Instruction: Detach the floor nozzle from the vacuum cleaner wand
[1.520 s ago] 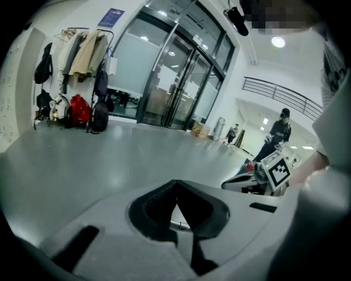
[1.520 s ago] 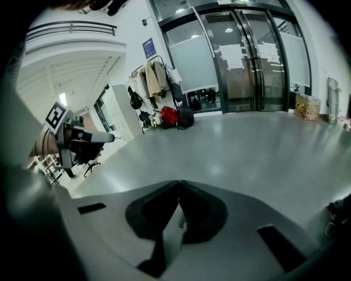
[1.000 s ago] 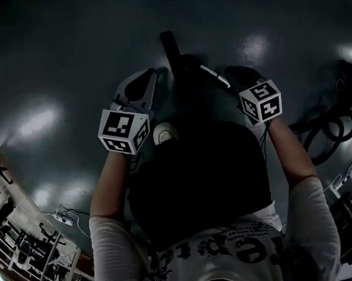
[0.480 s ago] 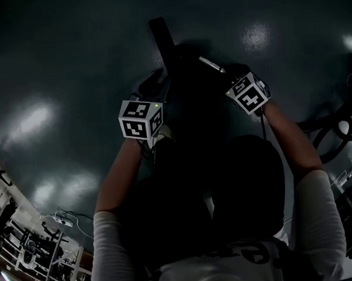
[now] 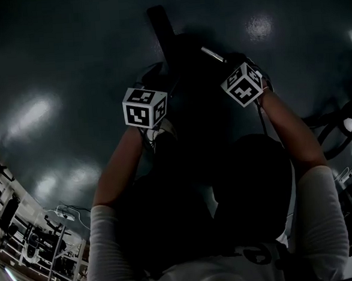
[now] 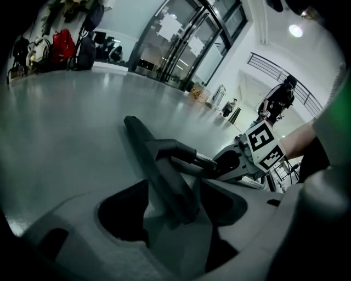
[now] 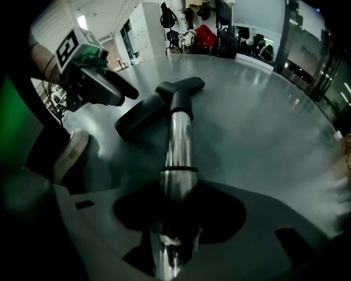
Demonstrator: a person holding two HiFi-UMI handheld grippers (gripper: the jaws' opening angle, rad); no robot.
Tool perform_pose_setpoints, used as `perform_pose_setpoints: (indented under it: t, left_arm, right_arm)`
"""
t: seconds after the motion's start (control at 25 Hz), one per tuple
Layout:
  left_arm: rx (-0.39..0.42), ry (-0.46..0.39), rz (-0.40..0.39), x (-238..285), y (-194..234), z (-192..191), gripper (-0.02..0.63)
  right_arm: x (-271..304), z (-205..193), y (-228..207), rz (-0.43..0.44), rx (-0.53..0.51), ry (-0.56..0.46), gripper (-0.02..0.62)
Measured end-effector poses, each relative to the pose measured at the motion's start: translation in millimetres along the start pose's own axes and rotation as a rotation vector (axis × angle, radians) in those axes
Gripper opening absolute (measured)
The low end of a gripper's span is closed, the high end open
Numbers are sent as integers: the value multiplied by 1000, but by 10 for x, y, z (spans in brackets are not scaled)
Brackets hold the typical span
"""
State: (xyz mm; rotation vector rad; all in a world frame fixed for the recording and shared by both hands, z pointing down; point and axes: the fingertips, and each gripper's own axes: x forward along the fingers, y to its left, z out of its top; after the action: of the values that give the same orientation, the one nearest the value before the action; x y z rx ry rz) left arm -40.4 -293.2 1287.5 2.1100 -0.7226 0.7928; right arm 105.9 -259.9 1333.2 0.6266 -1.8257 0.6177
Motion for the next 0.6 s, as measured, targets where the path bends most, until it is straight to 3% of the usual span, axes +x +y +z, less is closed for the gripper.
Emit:
perform_pose_setpoints:
  t: [0.08,0.16,0.32,0.44,0.6]
  left_arm:
    - [-25,11,-17,90,-14,-60,362]
    - [-45,27,-35,179,-27,-132,413]
    - [-62,21,-76,259,-59,-76,423]
    - [-48,25,-160,236,-202,62,422]
    - [-61,-54,-259,123,-485,420,420]
  right_arm:
    - [-10,4,-4,4,12,-58,184]
    - [-17,-7,1,5,19,-103,184]
    - [-206,81,18,-1,4,-157,184]
    - [-519,185,57,-15,-9,-209,184]
    - [-861,276,81,-27,-19,-253,184]
